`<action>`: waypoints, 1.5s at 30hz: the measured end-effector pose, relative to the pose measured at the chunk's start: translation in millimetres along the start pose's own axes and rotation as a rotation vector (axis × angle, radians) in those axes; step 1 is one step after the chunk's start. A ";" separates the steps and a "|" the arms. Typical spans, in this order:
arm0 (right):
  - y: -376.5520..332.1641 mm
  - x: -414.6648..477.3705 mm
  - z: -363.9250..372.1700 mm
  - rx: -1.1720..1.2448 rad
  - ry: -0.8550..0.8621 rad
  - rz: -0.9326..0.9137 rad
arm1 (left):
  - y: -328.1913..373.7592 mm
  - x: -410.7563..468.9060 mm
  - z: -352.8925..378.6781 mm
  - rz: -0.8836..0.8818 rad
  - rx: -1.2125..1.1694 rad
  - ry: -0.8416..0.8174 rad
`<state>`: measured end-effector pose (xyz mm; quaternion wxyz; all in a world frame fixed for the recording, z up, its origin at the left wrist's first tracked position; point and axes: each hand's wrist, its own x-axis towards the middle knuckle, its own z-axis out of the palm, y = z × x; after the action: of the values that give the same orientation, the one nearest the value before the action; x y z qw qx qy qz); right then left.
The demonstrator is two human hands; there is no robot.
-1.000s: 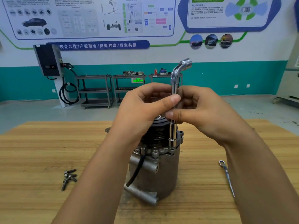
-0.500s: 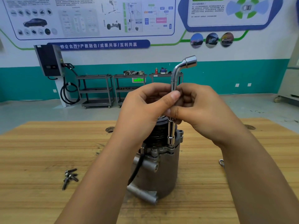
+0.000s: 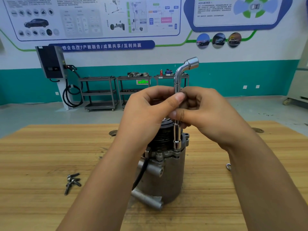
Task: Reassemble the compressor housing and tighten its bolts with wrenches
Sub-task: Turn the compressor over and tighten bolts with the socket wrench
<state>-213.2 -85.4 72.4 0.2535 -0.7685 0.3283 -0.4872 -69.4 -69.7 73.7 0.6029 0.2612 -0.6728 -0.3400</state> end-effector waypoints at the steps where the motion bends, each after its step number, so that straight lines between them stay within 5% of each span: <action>1: 0.1 -0.2 -0.4 -0.002 -0.007 0.007 | 0.0 0.4 -0.1 -0.004 0.013 0.006; 10: -5.9 -2.3 -3.4 -0.147 0.019 -0.006 | -3.6 1.1 2.1 -0.007 0.117 0.029; 24: -6.0 -1.7 -0.3 -0.079 0.007 -0.038 | -1.2 -0.5 1.8 -0.007 0.017 0.034; 45: -3.2 -1.3 -1.6 -0.119 -0.022 0.014 | 0.1 -2.4 5.7 -0.030 0.172 0.078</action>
<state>-214.2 -82.4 74.6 0.2144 -0.7853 0.3592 -0.4565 -74.7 -66.9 72.0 0.5990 0.3351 -0.6713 -0.2797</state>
